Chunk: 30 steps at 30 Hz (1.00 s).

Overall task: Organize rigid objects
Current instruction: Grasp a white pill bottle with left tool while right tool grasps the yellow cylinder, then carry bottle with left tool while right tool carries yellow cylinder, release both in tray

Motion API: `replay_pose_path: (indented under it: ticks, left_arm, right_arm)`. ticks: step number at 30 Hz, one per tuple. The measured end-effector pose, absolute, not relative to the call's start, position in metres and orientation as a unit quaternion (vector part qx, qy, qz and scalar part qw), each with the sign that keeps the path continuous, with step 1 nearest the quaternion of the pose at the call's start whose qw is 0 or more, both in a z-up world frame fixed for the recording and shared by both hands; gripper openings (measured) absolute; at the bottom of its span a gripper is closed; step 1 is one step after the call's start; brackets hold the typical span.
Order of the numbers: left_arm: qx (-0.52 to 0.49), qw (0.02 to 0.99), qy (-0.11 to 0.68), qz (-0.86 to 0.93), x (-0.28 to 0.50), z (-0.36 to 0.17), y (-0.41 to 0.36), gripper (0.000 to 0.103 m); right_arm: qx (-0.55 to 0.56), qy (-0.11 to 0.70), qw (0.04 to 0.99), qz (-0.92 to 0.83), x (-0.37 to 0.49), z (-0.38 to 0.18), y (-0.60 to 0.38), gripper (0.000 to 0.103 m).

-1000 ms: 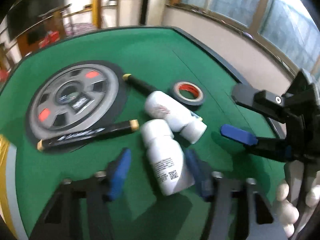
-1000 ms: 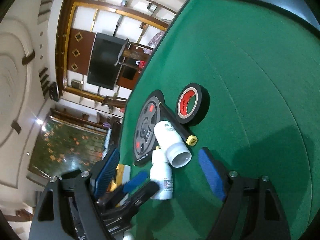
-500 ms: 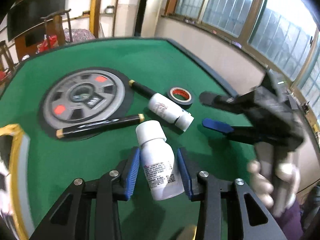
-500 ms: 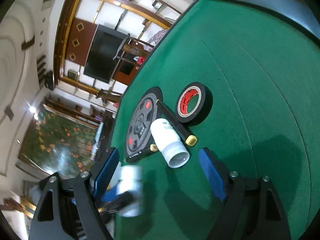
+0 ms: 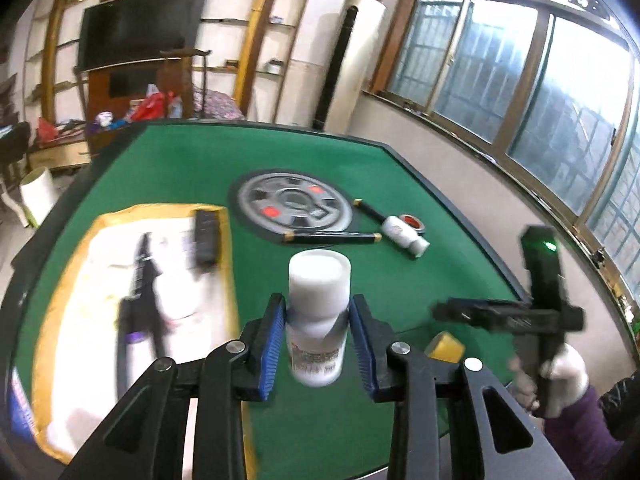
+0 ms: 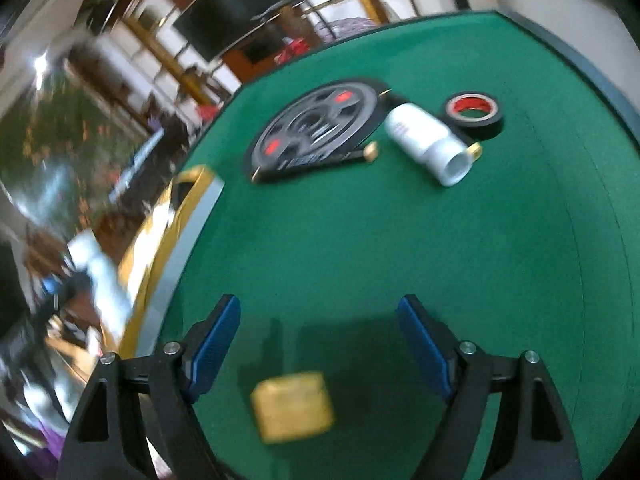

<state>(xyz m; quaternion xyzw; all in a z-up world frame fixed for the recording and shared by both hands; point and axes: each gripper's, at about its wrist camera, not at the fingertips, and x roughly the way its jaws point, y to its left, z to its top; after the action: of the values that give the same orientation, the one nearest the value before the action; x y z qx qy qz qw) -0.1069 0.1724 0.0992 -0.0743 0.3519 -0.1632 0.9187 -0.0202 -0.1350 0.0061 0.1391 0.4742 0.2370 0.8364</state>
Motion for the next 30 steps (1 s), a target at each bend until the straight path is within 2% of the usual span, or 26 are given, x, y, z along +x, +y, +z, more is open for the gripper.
replay_pose_path:
  ticks: [6, 8, 10, 13, 23, 30]
  left_arm:
    - [-0.16, 0.903, 0.361, -0.167, -0.119, 0.071, 0.225, 0.033]
    - [-0.167, 0.903, 0.357, -0.172, -0.125, 0.071, 0.23, 0.033]
    - [-0.166, 0.904, 0.352, -0.175, -0.129, 0.073, 0.232, 0.033]
    - [-0.163, 0.907, 0.343, -0.18, -0.133, 0.077, 0.228, 0.032]
    - [-0.19, 0.911, 0.316, -0.183, -0.152, 0.101, 0.255, 0.032]
    - [-0.214, 0.916, 0.311, -0.132, -0.172, 0.102, 0.311, 0.032]
  right_arm:
    - [0.051, 0.481, 0.85, 0.208, -0.051, 0.008, -0.103, 0.08]
    - [0.021, 0.481, 0.853, 0.199, -0.063, 0.001, -0.098, 0.072]
    - [-0.001, 0.488, 0.851, 0.196, -0.068, -0.004, -0.088, 0.056]
    - [-0.024, 0.482, 0.856, 0.185, -0.069, -0.007, -0.077, 0.041]
    - [0.02, 0.454, 0.864, 0.218, -0.077, 0.021, -0.074, 0.041]
    - [0.006, 0.433, 0.844, 0.317, -0.076, 0.057, 0.001, 0.041]
